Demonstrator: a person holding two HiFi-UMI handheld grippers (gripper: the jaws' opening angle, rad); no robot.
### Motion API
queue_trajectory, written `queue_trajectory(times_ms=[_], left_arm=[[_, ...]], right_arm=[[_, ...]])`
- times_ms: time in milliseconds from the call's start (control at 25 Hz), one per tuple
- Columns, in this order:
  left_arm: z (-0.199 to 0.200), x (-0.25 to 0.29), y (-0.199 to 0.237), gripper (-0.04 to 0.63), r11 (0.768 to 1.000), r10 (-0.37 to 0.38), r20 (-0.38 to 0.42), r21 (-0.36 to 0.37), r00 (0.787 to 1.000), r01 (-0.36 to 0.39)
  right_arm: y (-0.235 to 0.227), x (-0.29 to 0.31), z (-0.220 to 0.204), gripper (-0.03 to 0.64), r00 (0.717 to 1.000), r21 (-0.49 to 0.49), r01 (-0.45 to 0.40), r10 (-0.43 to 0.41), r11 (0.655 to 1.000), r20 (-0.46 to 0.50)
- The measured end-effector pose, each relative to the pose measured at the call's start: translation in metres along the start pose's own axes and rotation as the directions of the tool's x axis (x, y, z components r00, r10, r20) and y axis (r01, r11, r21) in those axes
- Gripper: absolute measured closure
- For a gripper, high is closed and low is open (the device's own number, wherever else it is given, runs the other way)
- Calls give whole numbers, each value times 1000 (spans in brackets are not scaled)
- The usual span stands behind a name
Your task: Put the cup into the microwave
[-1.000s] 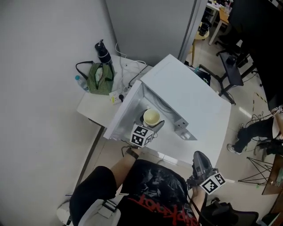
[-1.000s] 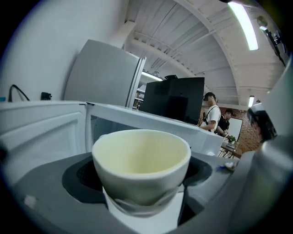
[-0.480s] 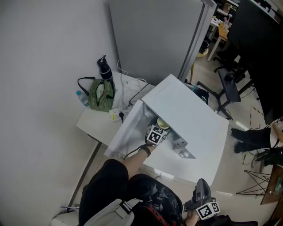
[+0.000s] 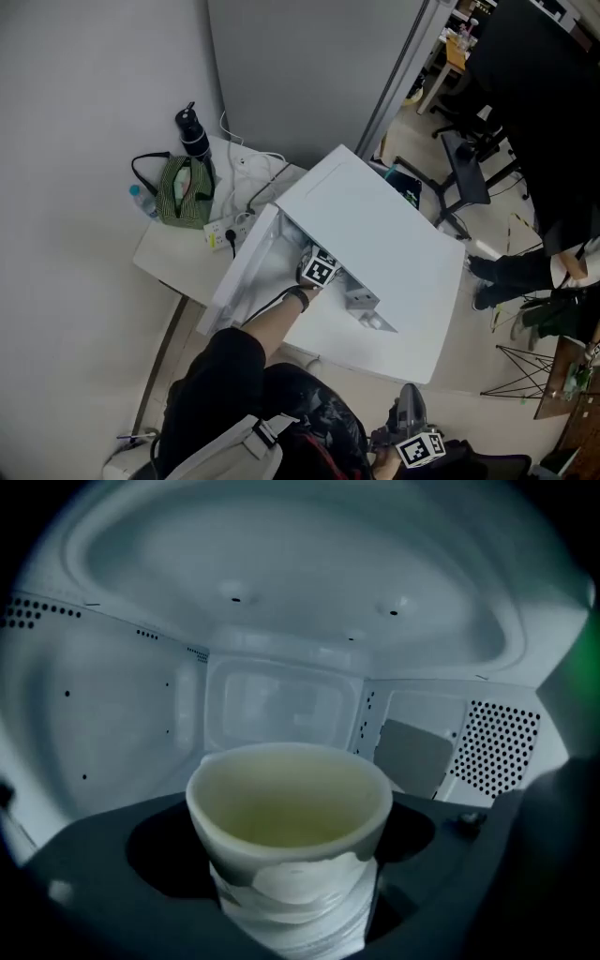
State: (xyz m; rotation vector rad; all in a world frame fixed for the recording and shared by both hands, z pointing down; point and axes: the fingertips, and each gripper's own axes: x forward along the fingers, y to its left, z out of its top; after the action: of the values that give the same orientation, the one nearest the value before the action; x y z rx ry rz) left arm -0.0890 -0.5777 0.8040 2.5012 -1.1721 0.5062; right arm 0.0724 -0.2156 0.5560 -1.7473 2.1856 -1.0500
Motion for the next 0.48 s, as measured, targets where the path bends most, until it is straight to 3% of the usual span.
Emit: queue_trajectory(times_ms=[200, 480], left_arm=[[2, 12, -3, 133, 996, -45, 11, 80, 999, 44], [-4, -8, -8, 132, 994, -73, 11, 78, 997, 72]], right_arm=[[6, 8, -4, 618, 1000, -13, -9, 8, 1000, -19], [3, 1, -12, 618, 1000, 13, -11, 11, 1000, -20]])
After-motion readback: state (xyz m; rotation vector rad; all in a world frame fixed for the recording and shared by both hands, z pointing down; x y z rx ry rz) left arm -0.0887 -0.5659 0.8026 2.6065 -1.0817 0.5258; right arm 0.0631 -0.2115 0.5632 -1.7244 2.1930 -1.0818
